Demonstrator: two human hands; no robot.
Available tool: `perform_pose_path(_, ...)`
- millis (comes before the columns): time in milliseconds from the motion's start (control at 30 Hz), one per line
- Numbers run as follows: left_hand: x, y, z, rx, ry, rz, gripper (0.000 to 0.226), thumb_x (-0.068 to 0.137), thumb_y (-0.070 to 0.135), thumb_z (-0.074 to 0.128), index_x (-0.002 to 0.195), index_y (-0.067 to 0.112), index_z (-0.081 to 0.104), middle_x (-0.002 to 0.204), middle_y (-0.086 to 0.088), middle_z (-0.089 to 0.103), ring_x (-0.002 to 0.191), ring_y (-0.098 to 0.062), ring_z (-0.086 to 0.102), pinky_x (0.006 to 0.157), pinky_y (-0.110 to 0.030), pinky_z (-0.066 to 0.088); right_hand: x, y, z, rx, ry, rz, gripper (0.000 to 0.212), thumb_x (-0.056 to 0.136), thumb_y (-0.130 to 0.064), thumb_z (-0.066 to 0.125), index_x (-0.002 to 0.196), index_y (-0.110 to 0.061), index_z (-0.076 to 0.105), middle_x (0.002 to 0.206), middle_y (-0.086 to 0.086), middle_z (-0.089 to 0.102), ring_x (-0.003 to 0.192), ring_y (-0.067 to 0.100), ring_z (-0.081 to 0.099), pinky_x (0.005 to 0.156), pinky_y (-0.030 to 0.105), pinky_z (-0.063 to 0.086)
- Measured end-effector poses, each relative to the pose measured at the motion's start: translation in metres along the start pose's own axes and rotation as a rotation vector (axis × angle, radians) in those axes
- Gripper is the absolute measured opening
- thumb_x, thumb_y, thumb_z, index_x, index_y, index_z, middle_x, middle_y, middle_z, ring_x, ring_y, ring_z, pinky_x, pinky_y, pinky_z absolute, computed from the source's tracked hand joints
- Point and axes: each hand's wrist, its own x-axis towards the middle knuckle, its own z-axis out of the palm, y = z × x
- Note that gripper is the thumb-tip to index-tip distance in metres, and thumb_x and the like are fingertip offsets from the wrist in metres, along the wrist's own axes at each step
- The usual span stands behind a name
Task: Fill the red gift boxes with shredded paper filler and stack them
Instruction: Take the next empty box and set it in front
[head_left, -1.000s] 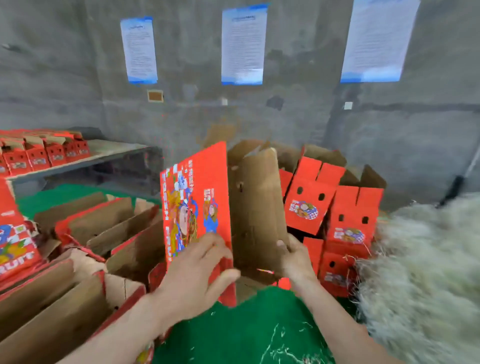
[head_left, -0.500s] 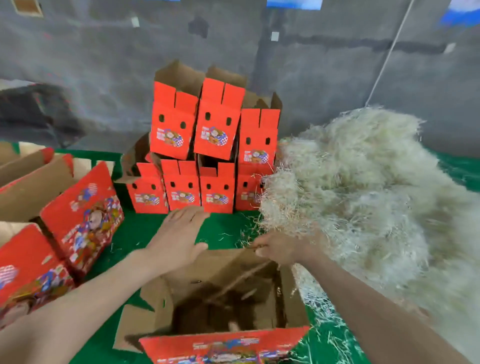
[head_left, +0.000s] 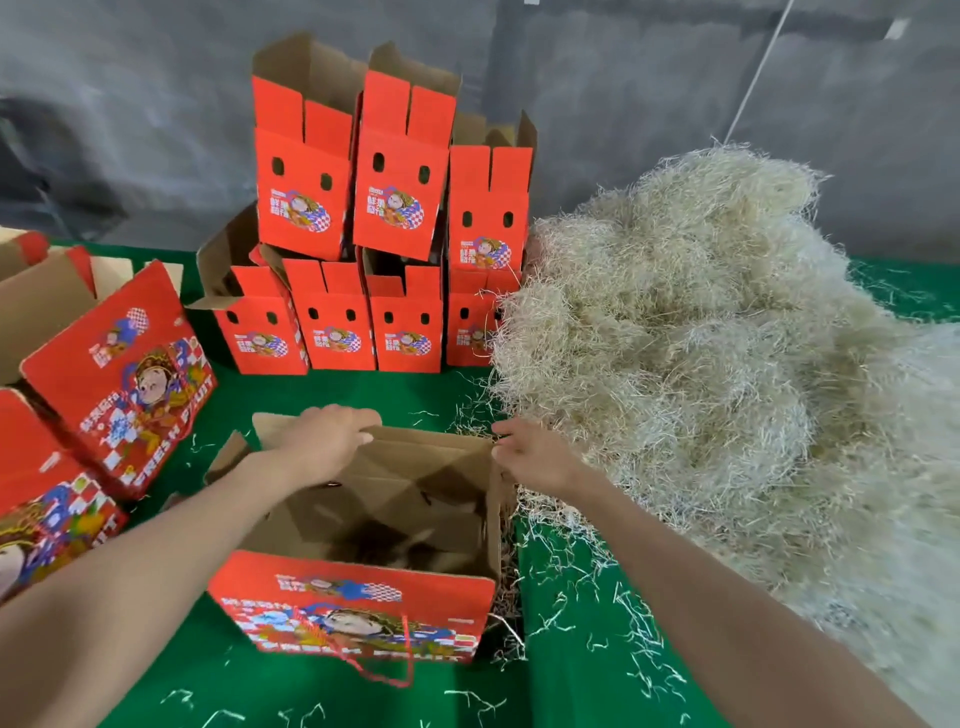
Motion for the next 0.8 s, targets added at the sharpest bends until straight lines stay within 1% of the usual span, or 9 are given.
perform_pose_path(100,0.0,-0.007,0.003,0.022,0.032,0.026,0.028,0.097,0.025,0.043,0.073,0.039,0.038,0.079,0.006,0.057,0.08,-0.021,0.053,0.075,-0.041,0.047,-0.006,0.015,0.0,0.281,-0.119,0.138,0.037,0.101,-0.022,0.035,0.133,-0.006,0.045,0.126,0.017,0.056,0.11,0.029,0.057,0.092,0.038,0.05)
perform_pose_path(233,0.005,-0.014,0.004,0.021,0.157,0.033,0.029,0.097,0.02,0.043,0.072,0.034,0.041,0.079,0.005,0.057,0.08,-0.021,0.054,0.072,-0.036,0.038,-0.006,0.007,0.008,0.367,-0.197,0.142,0.033,0.101,-0.024,0.034,0.119,-0.006,0.054,0.115,0.013,0.062,0.098,0.028,0.063,0.085,0.036,0.053)
perform_pose_path(300,0.007,-0.026,0.0,-0.021,0.232,-0.029,0.016,0.096,0.017,0.045,0.087,0.025,0.055,0.086,0.001,0.062,0.084,-0.024,0.056,0.072,-0.035,0.035,-0.004,0.0,0.017,0.33,-0.258,0.129,0.029,0.098,-0.008,0.037,0.122,-0.005,0.052,0.12,0.011,0.06,0.1,0.028,0.062,0.087,0.038,0.053)
perform_pose_path(367,0.009,-0.039,-0.002,-0.024,0.284,-0.106,0.014,0.095,0.015,0.046,0.1,0.016,0.059,0.094,-0.006,0.065,0.091,-0.028,0.057,0.078,-0.037,0.036,-0.004,-0.003,0.024,0.19,-0.351,0.127,0.041,0.091,0.009,0.04,0.131,-0.002,0.045,0.126,0.011,0.057,0.1,0.028,0.063,0.085,0.038,0.054)
perform_pose_path(500,0.014,-0.038,0.003,-0.004,0.312,-0.152,0.014,0.095,0.013,0.047,0.1,0.012,0.06,0.094,-0.009,0.065,0.093,-0.03,0.056,0.08,-0.038,0.035,-0.001,0.004,0.04,0.072,-0.501,0.204,0.057,0.077,0.016,0.056,0.131,0.001,0.041,0.129,0.02,0.052,0.091,0.026,0.065,0.077,0.035,0.057)
perform_pose_path(600,0.018,-0.031,0.007,0.015,0.304,-0.173,0.014,0.095,0.011,0.046,0.095,0.01,0.059,0.088,-0.01,0.063,0.09,-0.031,0.054,0.08,-0.038,0.033,0.004,0.009,0.058,0.064,-0.325,0.234,0.047,0.076,0.008,0.065,0.12,0.001,0.051,0.119,0.018,0.058,0.099,0.027,0.062,0.08,0.033,0.055)
perform_pose_path(667,0.019,-0.031,0.008,0.025,0.316,-0.181,0.014,0.095,0.012,0.046,0.094,0.01,0.059,0.086,-0.009,0.062,0.088,-0.03,0.053,0.081,-0.039,0.033,0.01,0.011,0.061,-0.197,-0.287,0.189,0.027,0.076,-0.006,0.07,0.1,-0.005,0.058,0.104,0.006,0.06,0.101,0.022,0.057,0.09,0.029,0.048)
perform_pose_path(733,0.019,-0.033,0.009,0.006,0.336,-0.167,0.014,0.095,0.013,0.046,0.094,0.011,0.059,0.085,-0.008,0.062,0.086,-0.028,0.052,0.083,-0.04,0.033,0.016,0.012,0.044,-0.318,-0.211,0.173,0.014,0.076,-0.01,0.07,0.08,-0.01,0.057,0.085,-0.001,0.06,0.085,0.014,0.058,0.08,0.022,0.049)
perform_pose_path(800,0.018,-0.035,0.01,-0.012,0.347,-0.149,0.014,0.095,0.013,0.046,0.094,0.012,0.059,0.084,-0.007,0.061,0.086,-0.027,0.052,0.083,-0.04,0.033,0.026,0.015,0.01,-0.113,-0.015,0.172,0.009,0.074,-0.001,0.066,0.07,-0.008,0.063,0.071,0.0,0.066,0.064,0.009,0.062,0.059,0.017,0.052)
